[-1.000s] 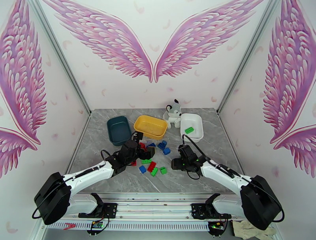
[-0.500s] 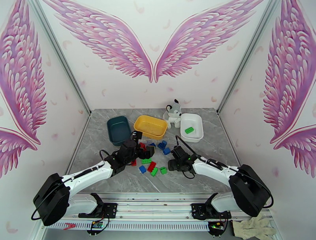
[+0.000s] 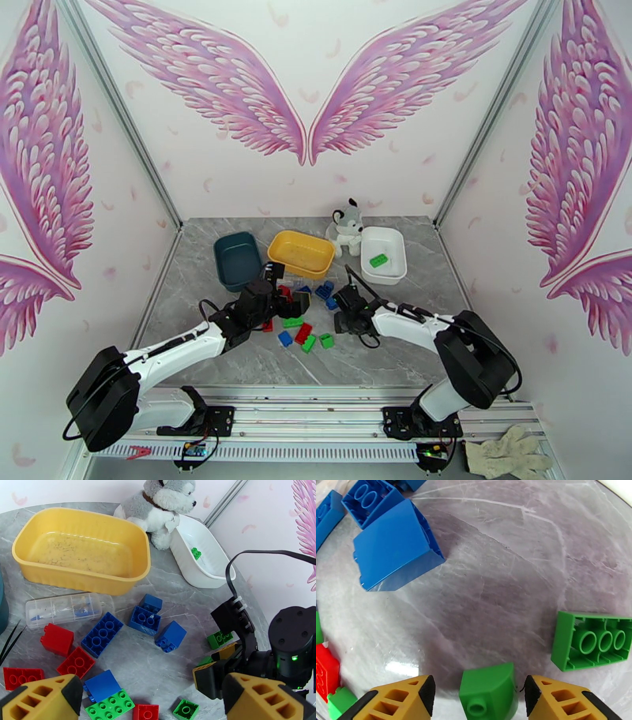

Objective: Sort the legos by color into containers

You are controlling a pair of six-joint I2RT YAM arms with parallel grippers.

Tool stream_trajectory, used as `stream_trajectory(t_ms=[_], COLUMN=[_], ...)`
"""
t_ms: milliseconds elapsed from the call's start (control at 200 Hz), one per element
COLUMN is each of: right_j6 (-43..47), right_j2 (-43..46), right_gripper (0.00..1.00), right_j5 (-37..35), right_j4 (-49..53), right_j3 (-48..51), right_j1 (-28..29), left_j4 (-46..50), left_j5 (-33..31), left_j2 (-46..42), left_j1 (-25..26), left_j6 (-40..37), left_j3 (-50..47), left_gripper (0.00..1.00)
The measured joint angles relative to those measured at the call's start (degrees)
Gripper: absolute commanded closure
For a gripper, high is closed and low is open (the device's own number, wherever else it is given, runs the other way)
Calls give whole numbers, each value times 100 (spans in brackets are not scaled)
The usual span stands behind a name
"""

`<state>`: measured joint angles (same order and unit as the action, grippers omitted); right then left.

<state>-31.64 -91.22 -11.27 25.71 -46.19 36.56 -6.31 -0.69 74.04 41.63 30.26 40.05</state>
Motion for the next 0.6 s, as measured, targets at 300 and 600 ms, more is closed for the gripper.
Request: stream_trajectory(t_ms=[300,600], right_j6=[-9,-61], right_j2=[-26,173], right_gripper=[46,58], right_j5=[-4,131], right_j4=[-11,-109], right_j3=[11,216], right_j1=[0,0], left_j4=[0,-2], left_j5=[2,4], left_j2=[0,0], left_j1=[-20,-28], left_j6=[17,20], left_j3=[0,0], left_gripper=[1,1])
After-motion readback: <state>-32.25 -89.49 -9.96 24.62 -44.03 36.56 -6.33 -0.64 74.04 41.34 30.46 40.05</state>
